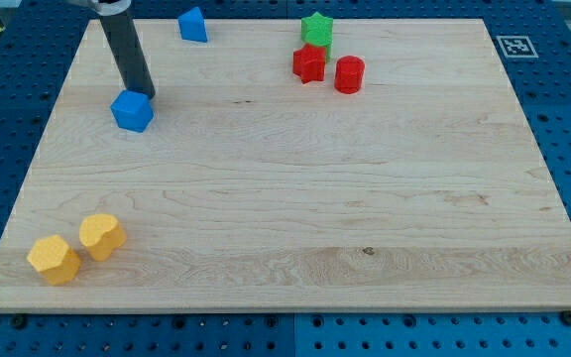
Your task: Move the blue cube bottom left to the blue triangle
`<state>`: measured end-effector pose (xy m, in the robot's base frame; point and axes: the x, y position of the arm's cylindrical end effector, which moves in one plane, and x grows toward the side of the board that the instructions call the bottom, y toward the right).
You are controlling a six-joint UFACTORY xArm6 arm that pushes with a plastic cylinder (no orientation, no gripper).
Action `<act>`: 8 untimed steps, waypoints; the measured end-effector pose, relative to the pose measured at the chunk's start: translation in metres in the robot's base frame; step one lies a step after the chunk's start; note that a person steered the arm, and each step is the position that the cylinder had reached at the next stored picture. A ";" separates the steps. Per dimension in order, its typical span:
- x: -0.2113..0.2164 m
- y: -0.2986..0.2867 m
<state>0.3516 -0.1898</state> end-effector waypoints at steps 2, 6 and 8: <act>0.019 0.000; 0.096 -0.011; 0.145 -0.017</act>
